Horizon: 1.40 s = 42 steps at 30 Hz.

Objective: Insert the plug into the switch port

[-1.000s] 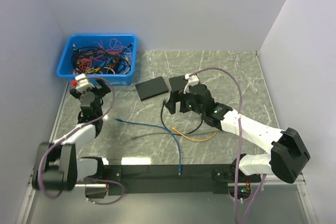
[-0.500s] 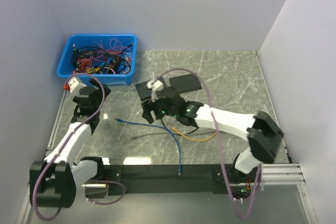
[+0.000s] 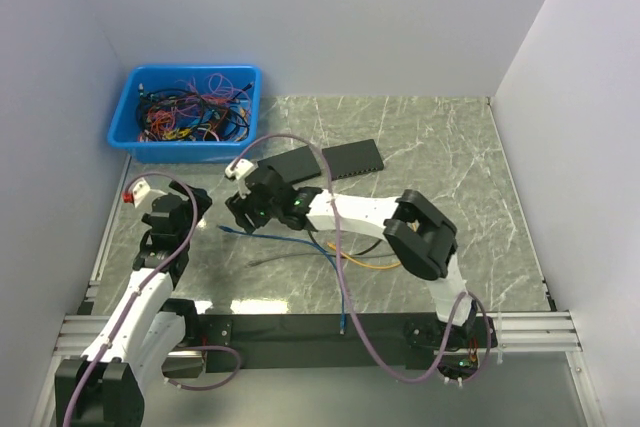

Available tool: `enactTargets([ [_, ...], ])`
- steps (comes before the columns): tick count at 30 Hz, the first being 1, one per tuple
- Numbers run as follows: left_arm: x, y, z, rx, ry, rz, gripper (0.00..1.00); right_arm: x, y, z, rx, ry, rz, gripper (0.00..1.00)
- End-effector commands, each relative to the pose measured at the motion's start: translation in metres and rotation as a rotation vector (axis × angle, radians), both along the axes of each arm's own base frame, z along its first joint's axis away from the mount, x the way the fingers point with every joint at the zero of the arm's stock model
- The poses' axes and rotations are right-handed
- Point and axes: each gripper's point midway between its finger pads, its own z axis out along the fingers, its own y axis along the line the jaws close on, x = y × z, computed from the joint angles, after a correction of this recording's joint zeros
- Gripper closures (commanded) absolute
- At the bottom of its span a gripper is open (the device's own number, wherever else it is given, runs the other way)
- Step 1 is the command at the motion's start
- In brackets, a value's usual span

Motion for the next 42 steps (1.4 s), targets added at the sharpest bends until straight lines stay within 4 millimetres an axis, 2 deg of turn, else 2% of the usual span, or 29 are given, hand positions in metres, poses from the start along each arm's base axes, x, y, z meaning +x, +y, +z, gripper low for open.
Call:
enactTargets([
  [1, 0.0, 0.001, -0.002, -0.005, 0.001, 0.017, 0.19, 0.0, 0.028, 0.016, 0.026, -0.059, 0.058, 0.33],
  [3, 0.001, 0.001, -0.002, -0.004, -0.003, 0.015, 0.19, 0.0, 0.033, 0.001, 0.001, -0.051, 0.059, 0.33],
  [5, 0.001, 0.002, -0.002, -0.001, -0.009, 0.017, 0.18, 0.001, 0.04, -0.001, -0.001, -0.054, 0.065, 0.33],
  [9, 0.001, 0.001, -0.004, -0.001, -0.008, 0.012, 0.18, -0.002, 0.05, -0.02, -0.024, -0.037, 0.082, 0.33],
  [18, 0.003, 0.003, -0.008, 0.001, 0.018, 0.024, 0.2, 0.001, 0.056, -0.04, -0.07, -0.045, 0.074, 0.34],
  [24, 0.003, 0.002, -0.009, 0.002, 0.02, 0.02, 0.21, 0.008, 0.058, -0.046, -0.072, -0.048, 0.042, 0.44],
  [27, 0.004, 0.002, -0.01, 0.004, 0.028, 0.019, 0.22, 0.008, 0.059, -0.045, -0.066, -0.053, 0.034, 0.55],
  [28, 0.004, 0.002, -0.01, 0.003, 0.028, 0.02, 0.22, 0.009, 0.056, -0.047, -0.067, -0.054, 0.025, 0.63],
  [30, 0.004, 0.002, -0.011, 0.003, 0.031, 0.021, 0.23, 0.008, 0.056, -0.037, -0.05, -0.067, 0.023, 0.71],
  [31, 0.004, 0.002, -0.01, 0.003, 0.03, 0.02, 0.23, 0.007, 0.053, -0.038, -0.049, -0.07, 0.019, 0.8],
  [33, 0.004, 0.002, -0.01, 0.006, 0.028, 0.018, 0.23, 0.008, 0.049, -0.016, -0.018, -0.101, 0.009, 0.89],
  [34, 0.004, 0.002, -0.01, 0.008, 0.025, 0.017, 0.24, 0.005, 0.044, -0.018, -0.02, -0.104, 0.004, 1.0],
  [35, 0.006, 0.0, -0.008, 0.004, 0.016, 0.005, 0.25, 0.004, 0.04, 0.0, 0.006, -0.112, -0.001, 1.0],
  [36, 0.006, -0.002, -0.006, 0.009, 0.009, -0.009, 0.26, 0.005, 0.035, 0.006, 0.01, -0.117, -0.009, 1.0],
  [37, 0.009, -0.005, -0.003, 0.006, 0.0, -0.028, 0.27, 0.002, 0.025, 0.003, -0.005, -0.112, -0.012, 1.0],
  [38, 0.011, -0.009, 0.001, 0.001, -0.01, -0.054, 0.3, 0.0, 0.02, 0.026, 0.026, -0.128, -0.017, 1.0],
  [39, 0.018, -0.021, 0.012, -0.013, -0.043, -0.118, 0.3, -0.002, 0.01, 0.024, 0.018, -0.118, -0.022, 1.0],
  [40, 0.02, -0.029, 0.018, -0.023, -0.063, -0.163, 0.31, 0.002, 0.005, 0.054, 0.079, -0.145, -0.035, 1.0],
  [41, 0.023, -0.035, 0.025, -0.03, -0.081, -0.193, 0.32, 0.002, -0.001, 0.062, 0.098, -0.146, -0.042, 1.0],
  [42, 0.027, -0.044, 0.039, -0.042, -0.12, -0.237, 0.32, -0.001, -0.012, 0.058, 0.098, -0.126, -0.047, 1.0],
])
